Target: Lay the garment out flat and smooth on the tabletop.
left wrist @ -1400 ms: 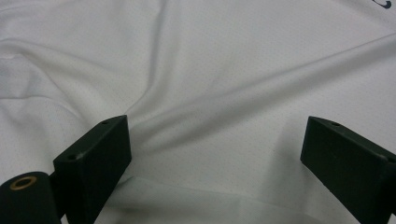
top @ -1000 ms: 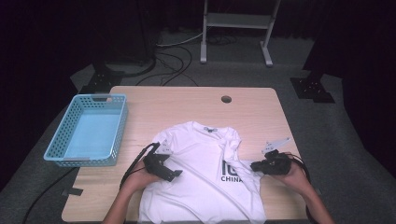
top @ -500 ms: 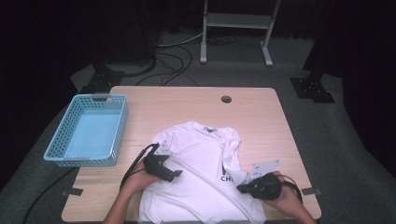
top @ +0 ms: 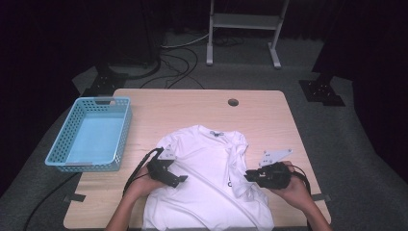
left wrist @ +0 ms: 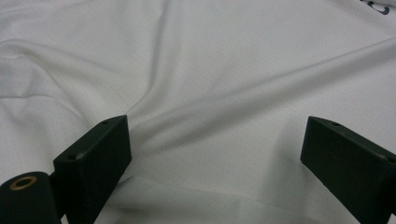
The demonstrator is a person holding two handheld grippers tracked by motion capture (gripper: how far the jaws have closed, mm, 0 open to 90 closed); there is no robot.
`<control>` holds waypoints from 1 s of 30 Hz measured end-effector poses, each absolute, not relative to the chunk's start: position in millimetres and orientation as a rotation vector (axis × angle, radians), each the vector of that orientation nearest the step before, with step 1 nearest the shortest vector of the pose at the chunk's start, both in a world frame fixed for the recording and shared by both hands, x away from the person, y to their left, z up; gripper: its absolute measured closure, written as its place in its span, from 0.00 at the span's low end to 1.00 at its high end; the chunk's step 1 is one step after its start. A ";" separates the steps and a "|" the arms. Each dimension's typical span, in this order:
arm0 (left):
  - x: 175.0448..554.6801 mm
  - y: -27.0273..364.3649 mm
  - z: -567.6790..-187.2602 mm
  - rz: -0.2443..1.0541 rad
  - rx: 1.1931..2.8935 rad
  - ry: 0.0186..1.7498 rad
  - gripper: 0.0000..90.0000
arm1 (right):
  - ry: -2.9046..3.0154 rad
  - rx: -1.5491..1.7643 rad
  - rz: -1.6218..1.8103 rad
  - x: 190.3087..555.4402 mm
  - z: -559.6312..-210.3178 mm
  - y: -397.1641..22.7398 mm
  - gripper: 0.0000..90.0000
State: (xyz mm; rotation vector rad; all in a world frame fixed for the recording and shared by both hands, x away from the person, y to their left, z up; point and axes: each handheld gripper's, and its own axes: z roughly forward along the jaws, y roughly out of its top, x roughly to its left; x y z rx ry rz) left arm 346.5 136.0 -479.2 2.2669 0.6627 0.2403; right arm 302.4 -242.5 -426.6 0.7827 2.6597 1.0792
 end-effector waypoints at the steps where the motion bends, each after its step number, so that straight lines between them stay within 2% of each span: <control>1: 346.5 136.0 -479.2 0.241 2.269 0.661 0.08 | 2.667 0.787 1.051 305.8 -430.7 -242.0 0.88; 5: 346.3 136.0 -479.3 0.242 2.267 0.663 0.08 | 2.686 0.779 0.961 312.6 -447.3 -236.6 0.88; 9: 347.0 135.8 -478.7 0.238 2.274 0.660 0.08 | 2.695 0.773 0.891 313.2 -459.5 -235.9 0.97; 15: 346.7 135.1 -478.5 0.241 2.279 0.663 0.08 | 2.669 0.812 0.843 314.6 -461.8 -255.5 1.00; 21: 346.4 134.1 -478.1 0.248 2.284 0.669 0.08 | 2.626 0.883 0.822 314.1 -462.0 -284.4 1.00; 26: 346.0 133.4 -478.2 0.254 2.282 0.678 0.08 | 2.520 1.040 0.756 317.7 -461.8 -340.1 0.99; 30: 346.7 132.0 -477.0 0.251 2.300 0.674 0.08 | 2.450 1.157 0.710 321.5 -460.4 -376.1 0.93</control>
